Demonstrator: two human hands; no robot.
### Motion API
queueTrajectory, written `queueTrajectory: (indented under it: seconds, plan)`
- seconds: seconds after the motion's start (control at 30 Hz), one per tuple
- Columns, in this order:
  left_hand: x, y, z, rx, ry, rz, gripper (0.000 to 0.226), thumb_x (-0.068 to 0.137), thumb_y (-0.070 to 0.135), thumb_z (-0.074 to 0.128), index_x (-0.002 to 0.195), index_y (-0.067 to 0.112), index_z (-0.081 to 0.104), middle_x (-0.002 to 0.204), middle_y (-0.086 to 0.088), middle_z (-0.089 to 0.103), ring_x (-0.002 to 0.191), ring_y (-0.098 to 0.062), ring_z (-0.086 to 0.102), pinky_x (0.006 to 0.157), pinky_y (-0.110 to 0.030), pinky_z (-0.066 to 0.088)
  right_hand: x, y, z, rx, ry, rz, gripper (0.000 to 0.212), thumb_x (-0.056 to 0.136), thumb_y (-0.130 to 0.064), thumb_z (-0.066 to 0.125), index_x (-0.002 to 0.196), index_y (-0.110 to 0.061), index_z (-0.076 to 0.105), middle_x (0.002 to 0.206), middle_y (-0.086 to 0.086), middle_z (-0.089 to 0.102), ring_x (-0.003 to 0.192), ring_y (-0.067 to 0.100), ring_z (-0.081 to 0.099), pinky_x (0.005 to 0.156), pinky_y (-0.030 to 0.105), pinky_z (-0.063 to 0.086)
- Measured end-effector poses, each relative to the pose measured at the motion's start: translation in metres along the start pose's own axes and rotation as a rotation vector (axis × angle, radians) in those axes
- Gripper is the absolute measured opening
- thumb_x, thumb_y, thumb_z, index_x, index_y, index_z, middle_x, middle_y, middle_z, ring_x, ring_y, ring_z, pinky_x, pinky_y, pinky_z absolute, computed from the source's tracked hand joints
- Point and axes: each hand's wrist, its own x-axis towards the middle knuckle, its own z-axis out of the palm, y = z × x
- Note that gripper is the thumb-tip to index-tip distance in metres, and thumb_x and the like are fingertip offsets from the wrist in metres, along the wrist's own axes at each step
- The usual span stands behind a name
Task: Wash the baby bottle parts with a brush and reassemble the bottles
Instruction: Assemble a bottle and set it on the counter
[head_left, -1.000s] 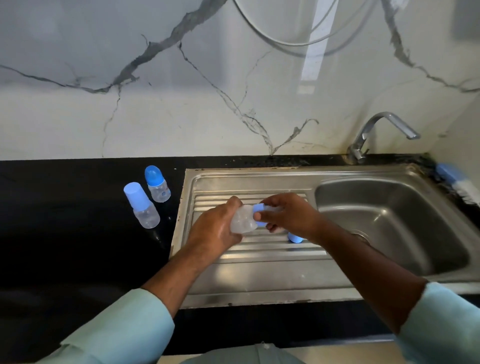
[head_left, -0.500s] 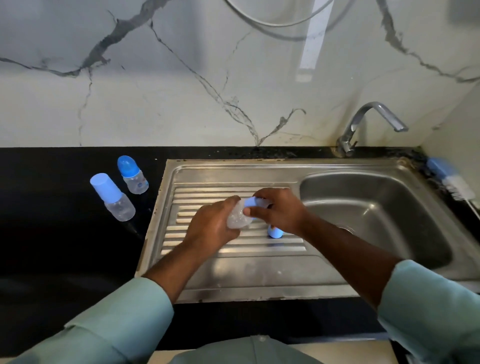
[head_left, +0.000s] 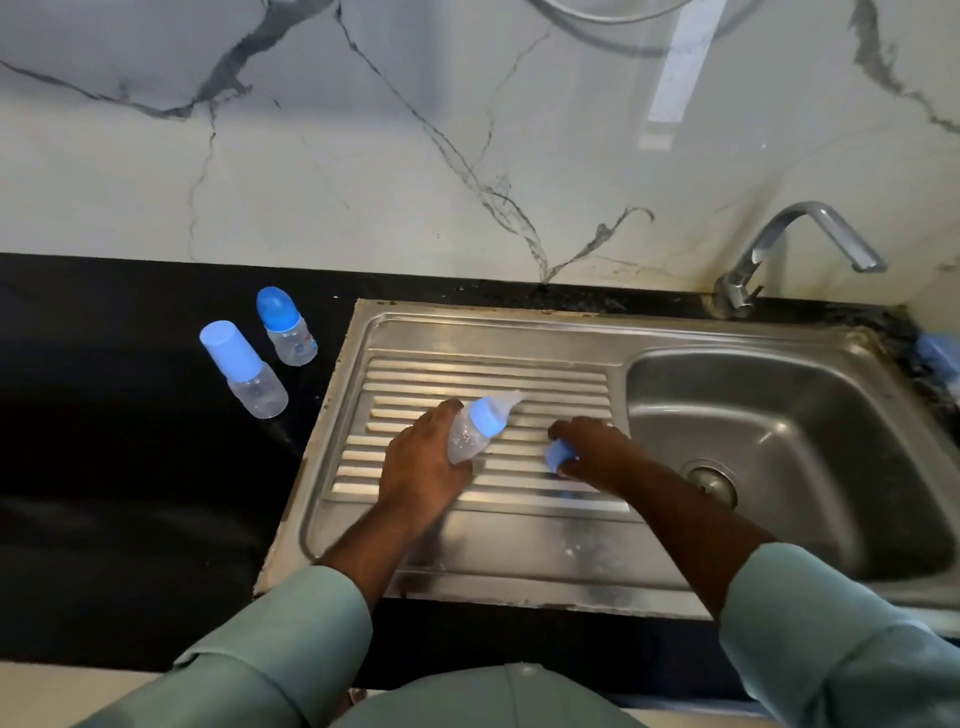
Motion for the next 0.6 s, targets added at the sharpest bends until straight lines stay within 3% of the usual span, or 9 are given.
queueTrajectory:
  seconds: [0.1, 0.23, 0.27, 0.33, 0.37, 0.47, 0.53, 0.57, 0.6]
  plan:
    - [-0.001, -0.011, -0.007, -0.030, 0.016, 0.015, 0.073, 0.070, 0.024, 0.080, 0.136, 0.020, 0.049, 0.121, -0.001, 0.061, 0.105, -0.027, 0.060, 0.085, -0.038, 0.050, -0.001, -0.015, -0.025, 0.210, 0.276, -0.106, 0.044, 0.080, -0.022, 0.074, 0.121, -0.020, 0.058, 0.120, 0.004, 0.058, 0.107, 0.019, 0.056, 0.087, 0.025, 0.041]
    - [0.002, -0.026, -0.027, -0.078, 0.066, -0.054, 0.060, 0.069, 0.020, 0.074, 0.124, 0.030, 0.051, 0.106, 0.005, 0.063, 0.093, -0.023, 0.062, 0.078, -0.040, 0.053, -0.004, -0.047, -0.061, 0.329, 0.753, -0.222, 0.035, 0.084, -0.022, 0.071, 0.117, -0.017, 0.059, 0.114, -0.001, 0.056, 0.095, 0.008, 0.051, 0.081, 0.019, 0.042]
    - [0.003, -0.029, -0.031, -0.071, 0.082, -0.068, 0.059, 0.070, 0.017, 0.073, 0.123, 0.030, 0.051, 0.105, 0.005, 0.063, 0.093, -0.023, 0.062, 0.078, -0.040, 0.053, 0.003, -0.051, -0.062, 0.259, 0.672, -0.215, 0.028, 0.083, -0.026, 0.071, 0.109, -0.017, 0.062, 0.109, -0.001, 0.059, 0.091, 0.010, 0.054, 0.079, 0.021, 0.047]
    - [0.002, -0.035, -0.037, -0.066, 0.101, -0.076, 0.058, 0.072, 0.013, 0.073, 0.123, 0.030, 0.050, 0.106, 0.006, 0.062, 0.093, -0.022, 0.062, 0.079, -0.038, 0.053, 0.010, -0.064, -0.056, -0.014, 0.121, -0.054, 0.026, 0.074, -0.029, 0.079, 0.091, -0.014, 0.066, 0.093, 0.009, 0.068, 0.078, 0.021, 0.064, 0.071, 0.030, 0.054]
    - [0.002, -0.037, -0.041, -0.088, 0.106, -0.077, 0.059, 0.073, 0.012, 0.073, 0.124, 0.032, 0.050, 0.106, 0.007, 0.062, 0.093, -0.019, 0.062, 0.079, -0.037, 0.053, 0.010, -0.070, -0.061, -0.018, -0.017, -0.009, 0.027, 0.070, -0.026, 0.082, 0.086, -0.011, 0.066, 0.087, 0.013, 0.069, 0.070, 0.024, 0.066, 0.066, 0.031, 0.056]
    - [0.001, -0.041, -0.050, -0.195, 0.135, -0.099, 0.060, 0.076, 0.012, 0.073, 0.125, 0.037, 0.050, 0.108, 0.013, 0.063, 0.096, -0.010, 0.061, 0.081, -0.032, 0.051, 0.005, -0.086, -0.104, 0.685, 0.064, -0.236, 0.027, 0.074, -0.009, 0.077, 0.098, -0.006, 0.066, 0.086, 0.016, 0.069, 0.062, 0.019, 0.066, 0.058, 0.026, 0.058]
    - [-0.001, -0.047, -0.053, -0.236, 0.106, -0.123, 0.060, 0.077, 0.014, 0.074, 0.126, 0.038, 0.050, 0.110, 0.015, 0.062, 0.097, -0.008, 0.060, 0.079, -0.026, 0.047, 0.003, -0.086, -0.120, 1.096, 0.025, -0.349, 0.037, 0.068, -0.014, 0.078, 0.102, -0.007, 0.065, 0.092, 0.016, 0.067, 0.066, 0.018, 0.066, 0.057, 0.026, 0.058]
    - [-0.002, -0.050, -0.055, -0.233, 0.096, -0.129, 0.061, 0.077, 0.015, 0.075, 0.128, 0.037, 0.049, 0.112, 0.015, 0.062, 0.098, -0.008, 0.059, 0.079, -0.024, 0.046, 0.011, -0.080, -0.121, 0.903, 0.122, -0.270, 0.042, 0.066, -0.022, 0.081, 0.102, -0.007, 0.065, 0.095, 0.016, 0.067, 0.070, 0.019, 0.066, 0.059, 0.029, 0.057]
    - [-0.002, -0.053, -0.058, -0.222, 0.087, -0.132, 0.063, 0.077, 0.016, 0.075, 0.130, 0.036, 0.049, 0.113, 0.014, 0.062, 0.099, -0.008, 0.059, 0.080, -0.024, 0.046, 0.005, -0.087, -0.112, 0.743, 0.057, -0.096, 0.042, 0.068, -0.029, 0.079, 0.102, -0.009, 0.065, 0.098, 0.015, 0.066, 0.076, 0.020, 0.066, 0.064, 0.034, 0.055]
